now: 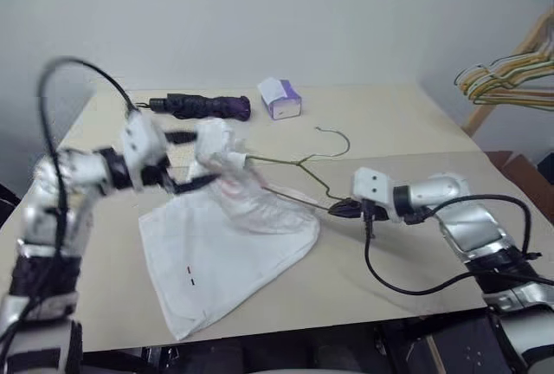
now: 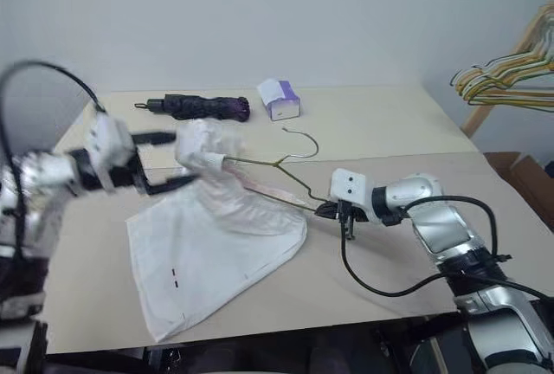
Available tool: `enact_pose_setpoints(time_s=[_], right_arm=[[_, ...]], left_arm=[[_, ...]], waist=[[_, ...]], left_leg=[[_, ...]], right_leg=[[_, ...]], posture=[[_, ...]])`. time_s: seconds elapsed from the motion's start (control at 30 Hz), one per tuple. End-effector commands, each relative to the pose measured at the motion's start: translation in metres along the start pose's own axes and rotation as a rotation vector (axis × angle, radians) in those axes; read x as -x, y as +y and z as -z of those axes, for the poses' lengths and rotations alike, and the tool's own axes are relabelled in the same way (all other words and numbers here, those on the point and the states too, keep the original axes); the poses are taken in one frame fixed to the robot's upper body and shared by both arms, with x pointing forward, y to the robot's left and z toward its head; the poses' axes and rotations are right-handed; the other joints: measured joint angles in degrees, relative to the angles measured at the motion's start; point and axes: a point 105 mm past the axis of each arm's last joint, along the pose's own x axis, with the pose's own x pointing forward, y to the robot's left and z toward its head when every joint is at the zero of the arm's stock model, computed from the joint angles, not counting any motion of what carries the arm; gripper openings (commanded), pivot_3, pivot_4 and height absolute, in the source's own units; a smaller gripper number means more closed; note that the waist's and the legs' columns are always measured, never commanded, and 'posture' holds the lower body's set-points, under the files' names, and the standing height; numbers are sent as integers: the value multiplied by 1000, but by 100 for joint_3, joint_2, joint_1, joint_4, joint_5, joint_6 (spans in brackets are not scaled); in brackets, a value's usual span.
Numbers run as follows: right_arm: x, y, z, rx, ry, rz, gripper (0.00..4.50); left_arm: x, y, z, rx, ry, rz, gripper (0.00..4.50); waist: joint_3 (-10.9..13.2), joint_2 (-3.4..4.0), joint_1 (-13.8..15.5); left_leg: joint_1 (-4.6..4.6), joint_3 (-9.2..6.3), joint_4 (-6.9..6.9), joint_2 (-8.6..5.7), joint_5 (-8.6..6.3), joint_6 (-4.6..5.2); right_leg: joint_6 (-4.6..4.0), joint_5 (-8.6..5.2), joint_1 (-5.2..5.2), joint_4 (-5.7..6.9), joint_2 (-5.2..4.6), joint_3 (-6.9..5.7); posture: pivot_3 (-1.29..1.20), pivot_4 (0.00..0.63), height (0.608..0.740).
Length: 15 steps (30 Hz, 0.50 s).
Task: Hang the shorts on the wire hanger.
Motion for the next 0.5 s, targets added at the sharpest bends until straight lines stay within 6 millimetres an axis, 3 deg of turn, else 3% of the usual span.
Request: enact_pose_setpoints(time_s=[0.03,0.2,0.5], right_arm=[[3,-13,-13,97,-3,13,0],[-8,-20,-23,68,-22,16,0],[-24,-22,-36,85,-53,13,0]], left_arm=[[23,12,-38,-77,-84,116,4207],[36,22,-42,-141,30,273,4207],[6,33,1,-234,316,405,4207]], waist=[[0,1,-77],[0,2,-207],[0,1,-154]], left_leg=[[-3,0,0,0,0,0],[-1,0,-2,2,0,1],[-12,-4,4,0,-1,3]], right_leg=[[1,0,-2,-1,0,0],[1,-1,-5,4,5,2],[3,0,-10,8,4,3]], posture=[[10,0,740],[8,0,740],[18,0,740]])
